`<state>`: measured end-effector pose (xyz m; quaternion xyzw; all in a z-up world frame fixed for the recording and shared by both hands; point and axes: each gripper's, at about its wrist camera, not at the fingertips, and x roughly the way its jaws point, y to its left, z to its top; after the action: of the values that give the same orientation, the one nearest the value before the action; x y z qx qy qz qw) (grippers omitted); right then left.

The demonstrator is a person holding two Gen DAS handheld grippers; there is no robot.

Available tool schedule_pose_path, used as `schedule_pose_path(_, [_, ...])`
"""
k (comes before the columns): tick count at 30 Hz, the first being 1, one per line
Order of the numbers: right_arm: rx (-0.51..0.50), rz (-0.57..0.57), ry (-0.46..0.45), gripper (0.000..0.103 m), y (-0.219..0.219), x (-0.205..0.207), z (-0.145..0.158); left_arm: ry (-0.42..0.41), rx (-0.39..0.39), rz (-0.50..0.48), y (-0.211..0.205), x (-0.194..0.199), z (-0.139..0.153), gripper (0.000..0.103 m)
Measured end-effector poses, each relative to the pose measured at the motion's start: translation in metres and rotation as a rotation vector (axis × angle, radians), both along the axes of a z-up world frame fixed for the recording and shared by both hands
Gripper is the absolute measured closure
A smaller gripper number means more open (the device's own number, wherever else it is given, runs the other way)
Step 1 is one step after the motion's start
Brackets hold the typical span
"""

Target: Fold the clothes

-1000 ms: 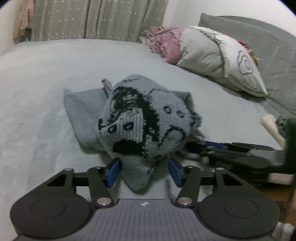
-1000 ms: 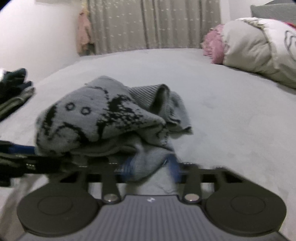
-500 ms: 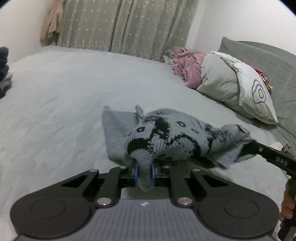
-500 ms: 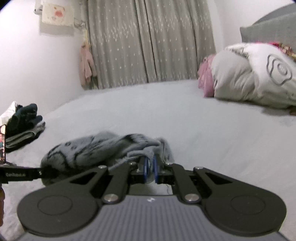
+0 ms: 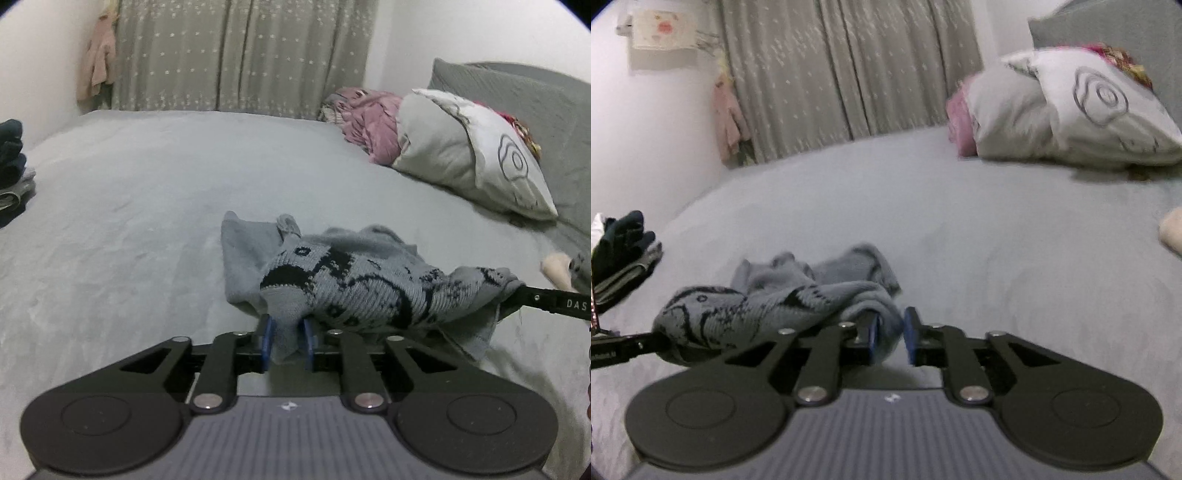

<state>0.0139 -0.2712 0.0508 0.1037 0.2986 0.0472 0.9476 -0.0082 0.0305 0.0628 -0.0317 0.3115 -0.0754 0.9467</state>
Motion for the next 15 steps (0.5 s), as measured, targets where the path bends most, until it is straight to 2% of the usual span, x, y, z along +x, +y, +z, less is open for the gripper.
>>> schedule_pose_path(2, [-0.003,-0.002,0.019,0.065,0.001,0.002,-0.005,-0.010,0.012,-0.007,0.000,0.004,-0.004,0.048])
schedule_pose_path(5, [-0.011,-0.002,0.031,0.049,0.002,0.002,-0.010,0.005,0.027,-0.033,-0.003,0.014,-0.010,0.028])
schedule_pose_path(6, [-0.016,0.000,0.034,0.046,0.004,0.003,-0.012,0.013,0.027,-0.040,-0.005,0.017,-0.012,0.028])
schedule_pose_path(10, [-0.043,0.018,0.056,0.044,0.012,0.006,-0.021,0.004,0.027,-0.078,-0.015,0.030,-0.020,0.027])
schedule_pose_path(15, [-0.052,0.051,0.098,0.042,0.023,0.012,-0.031,-0.083,0.084,-0.090,-0.026,0.038,-0.025,0.029])
